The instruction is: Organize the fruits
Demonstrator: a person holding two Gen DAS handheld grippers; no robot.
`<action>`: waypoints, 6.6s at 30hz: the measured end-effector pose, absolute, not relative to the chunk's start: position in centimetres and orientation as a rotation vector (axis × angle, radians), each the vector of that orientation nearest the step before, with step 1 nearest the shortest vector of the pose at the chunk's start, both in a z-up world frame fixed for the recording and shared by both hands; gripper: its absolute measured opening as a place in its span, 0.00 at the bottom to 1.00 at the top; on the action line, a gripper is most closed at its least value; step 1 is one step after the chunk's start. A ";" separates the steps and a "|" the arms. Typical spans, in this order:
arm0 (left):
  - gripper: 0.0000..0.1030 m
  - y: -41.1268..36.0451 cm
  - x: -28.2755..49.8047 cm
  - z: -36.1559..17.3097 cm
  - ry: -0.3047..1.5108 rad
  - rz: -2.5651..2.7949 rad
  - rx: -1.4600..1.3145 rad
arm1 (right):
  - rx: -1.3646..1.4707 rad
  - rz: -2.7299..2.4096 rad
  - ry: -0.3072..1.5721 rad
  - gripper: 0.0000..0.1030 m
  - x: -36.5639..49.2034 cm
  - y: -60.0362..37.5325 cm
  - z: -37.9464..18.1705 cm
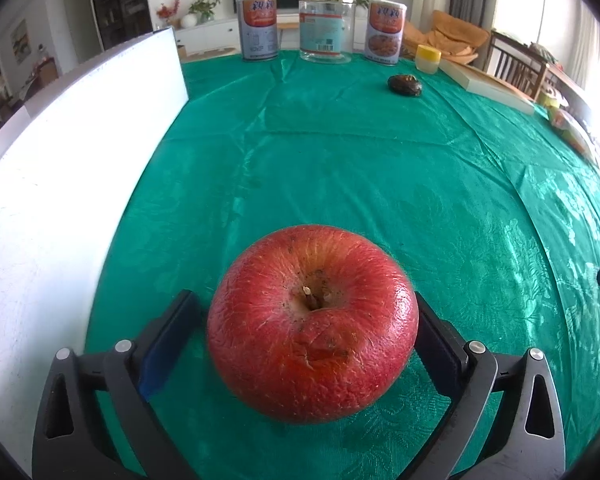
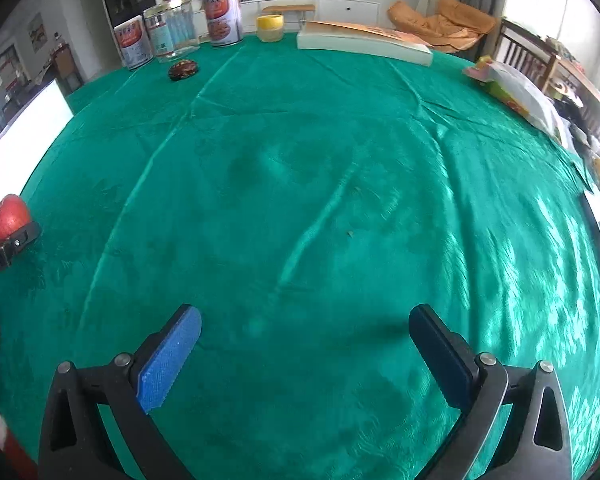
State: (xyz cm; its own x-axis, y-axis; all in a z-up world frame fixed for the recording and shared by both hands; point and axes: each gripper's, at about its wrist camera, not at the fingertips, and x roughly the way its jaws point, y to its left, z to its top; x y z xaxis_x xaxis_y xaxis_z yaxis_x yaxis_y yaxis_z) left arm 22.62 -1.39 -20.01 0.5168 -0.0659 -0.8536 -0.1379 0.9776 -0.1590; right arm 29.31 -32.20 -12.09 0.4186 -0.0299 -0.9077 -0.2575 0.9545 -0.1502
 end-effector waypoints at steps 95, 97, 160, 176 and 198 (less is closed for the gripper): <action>0.99 -1.4 22.7 -20.0 1.029 0.045 -0.218 | -0.309 0.187 1.054 1.00 24.2 -26.0 -15.9; 0.99 -1.4 22.7 -20.0 1.029 0.045 -0.218 | -0.309 0.187 1.054 1.00 24.2 -26.0 -15.9; 0.99 -1.3 22.7 -20.0 1.029 0.045 -0.217 | -0.303 0.170 1.055 1.00 24.2 -26.1 -15.9; 0.99 -1.4 22.6 -20.0 1.029 0.045 -0.217 | -0.303 0.170 1.055 1.00 24.2 -26.1 -15.9; 0.99 -1.4 22.6 -20.0 1.029 0.045 -0.217 | -0.303 0.170 1.055 1.00 24.2 -26.1 -15.9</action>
State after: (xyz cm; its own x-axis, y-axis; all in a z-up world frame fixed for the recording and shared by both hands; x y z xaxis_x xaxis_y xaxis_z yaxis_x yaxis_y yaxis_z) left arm 22.64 -1.36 -19.96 0.5169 -0.0645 -0.8536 -0.1391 0.9776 -0.1581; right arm 24.17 -26.10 -15.91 0.4855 -0.0072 -0.8742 -0.2810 0.9456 -0.1638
